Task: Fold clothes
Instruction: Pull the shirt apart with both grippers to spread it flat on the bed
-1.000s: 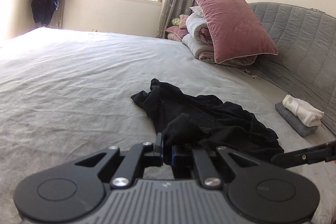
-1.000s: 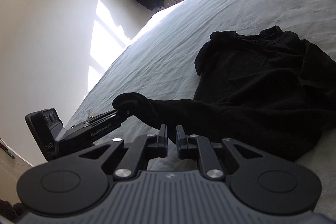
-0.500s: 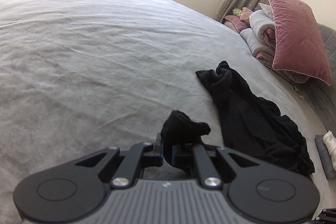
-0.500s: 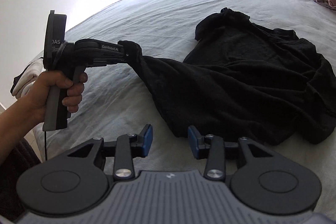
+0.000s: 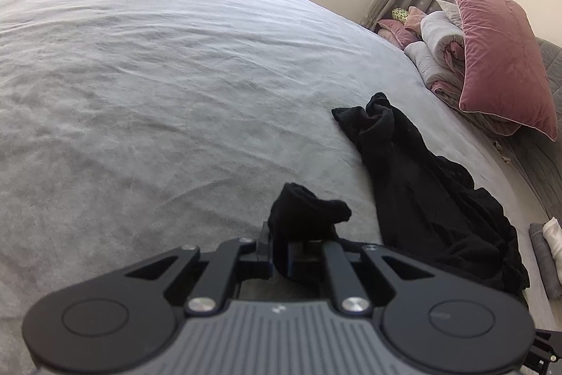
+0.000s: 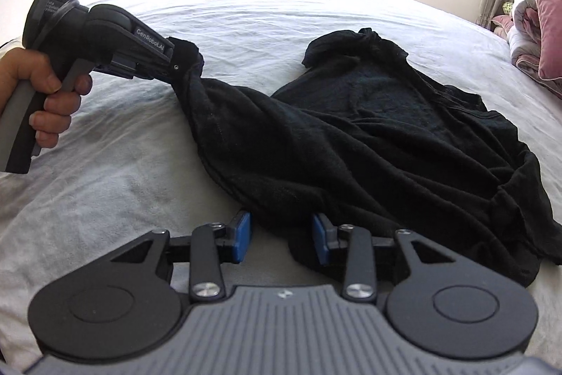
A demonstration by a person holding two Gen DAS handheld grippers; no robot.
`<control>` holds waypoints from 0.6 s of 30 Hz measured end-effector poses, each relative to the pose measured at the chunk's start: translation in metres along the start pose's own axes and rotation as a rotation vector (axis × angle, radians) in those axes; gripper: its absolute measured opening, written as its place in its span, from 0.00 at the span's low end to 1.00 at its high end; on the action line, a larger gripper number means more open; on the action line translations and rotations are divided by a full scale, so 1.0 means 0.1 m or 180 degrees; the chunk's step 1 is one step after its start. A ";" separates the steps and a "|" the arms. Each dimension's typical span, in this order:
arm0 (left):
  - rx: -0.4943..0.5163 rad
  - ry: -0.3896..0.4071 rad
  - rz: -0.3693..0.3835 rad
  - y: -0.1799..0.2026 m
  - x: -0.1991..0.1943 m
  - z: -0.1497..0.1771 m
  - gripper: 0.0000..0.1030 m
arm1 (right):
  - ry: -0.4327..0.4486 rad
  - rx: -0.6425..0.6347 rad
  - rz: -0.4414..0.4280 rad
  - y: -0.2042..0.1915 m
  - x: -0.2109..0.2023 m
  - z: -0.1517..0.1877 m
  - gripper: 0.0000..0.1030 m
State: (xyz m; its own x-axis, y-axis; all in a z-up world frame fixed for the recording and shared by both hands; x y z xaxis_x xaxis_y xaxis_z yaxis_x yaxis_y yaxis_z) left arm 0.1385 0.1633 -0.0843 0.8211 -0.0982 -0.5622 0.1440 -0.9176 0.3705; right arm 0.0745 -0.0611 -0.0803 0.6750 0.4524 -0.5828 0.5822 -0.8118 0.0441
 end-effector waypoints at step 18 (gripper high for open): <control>0.1483 0.0146 0.1533 0.43 -0.93 0.24 0.07 | 0.0124 0.0611 0.0421 0.72 -1.17 0.29 0.03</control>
State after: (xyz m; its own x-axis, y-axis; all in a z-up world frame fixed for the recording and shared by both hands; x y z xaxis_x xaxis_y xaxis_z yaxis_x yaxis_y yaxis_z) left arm 0.0550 0.1241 -0.0341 0.7582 -0.5311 -0.3782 -0.4892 -0.8469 0.2086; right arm 0.0249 -0.1833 -0.0325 0.7588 0.3483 -0.5504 0.3933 -0.9186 -0.0392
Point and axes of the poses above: each gripper's, at about its wrist camera, not at the fingertips, and x roughly the way its jaws point, y to its right, z to its underside, the point moved 7 cm from there along x, roughly the way its jaws point, and after that the axes turned 7 degrees about y, right-handed, at the moved point
